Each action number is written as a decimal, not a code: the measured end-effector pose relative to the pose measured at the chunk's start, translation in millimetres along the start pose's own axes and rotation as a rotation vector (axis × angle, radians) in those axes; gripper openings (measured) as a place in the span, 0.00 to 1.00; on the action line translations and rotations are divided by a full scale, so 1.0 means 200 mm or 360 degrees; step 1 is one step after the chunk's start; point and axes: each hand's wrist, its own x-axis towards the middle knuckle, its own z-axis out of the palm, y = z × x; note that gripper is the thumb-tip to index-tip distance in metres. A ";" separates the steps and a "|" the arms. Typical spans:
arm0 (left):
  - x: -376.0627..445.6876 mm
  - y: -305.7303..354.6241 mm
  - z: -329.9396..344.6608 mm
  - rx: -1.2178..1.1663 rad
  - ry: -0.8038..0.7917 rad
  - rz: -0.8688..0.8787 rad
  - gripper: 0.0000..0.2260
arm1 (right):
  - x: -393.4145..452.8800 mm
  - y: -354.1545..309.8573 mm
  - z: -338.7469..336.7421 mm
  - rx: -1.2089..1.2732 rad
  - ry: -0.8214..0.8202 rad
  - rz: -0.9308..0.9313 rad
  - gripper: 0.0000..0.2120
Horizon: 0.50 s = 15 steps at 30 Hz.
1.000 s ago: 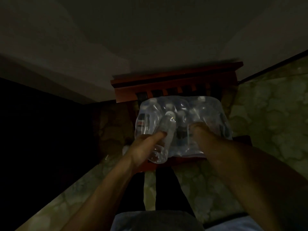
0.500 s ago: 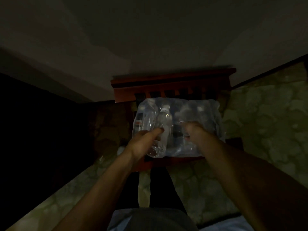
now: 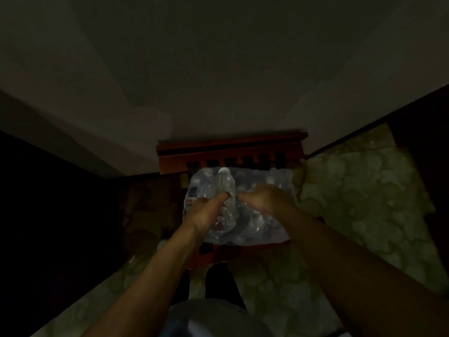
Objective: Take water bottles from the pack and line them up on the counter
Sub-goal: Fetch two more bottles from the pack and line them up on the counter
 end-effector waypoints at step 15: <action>-0.22 0.27 -0.17 -0.0199 0.0164 0.0328 0.25 | -0.48 -0.19 -0.17 0.0566 0.0729 -0.0070 0.31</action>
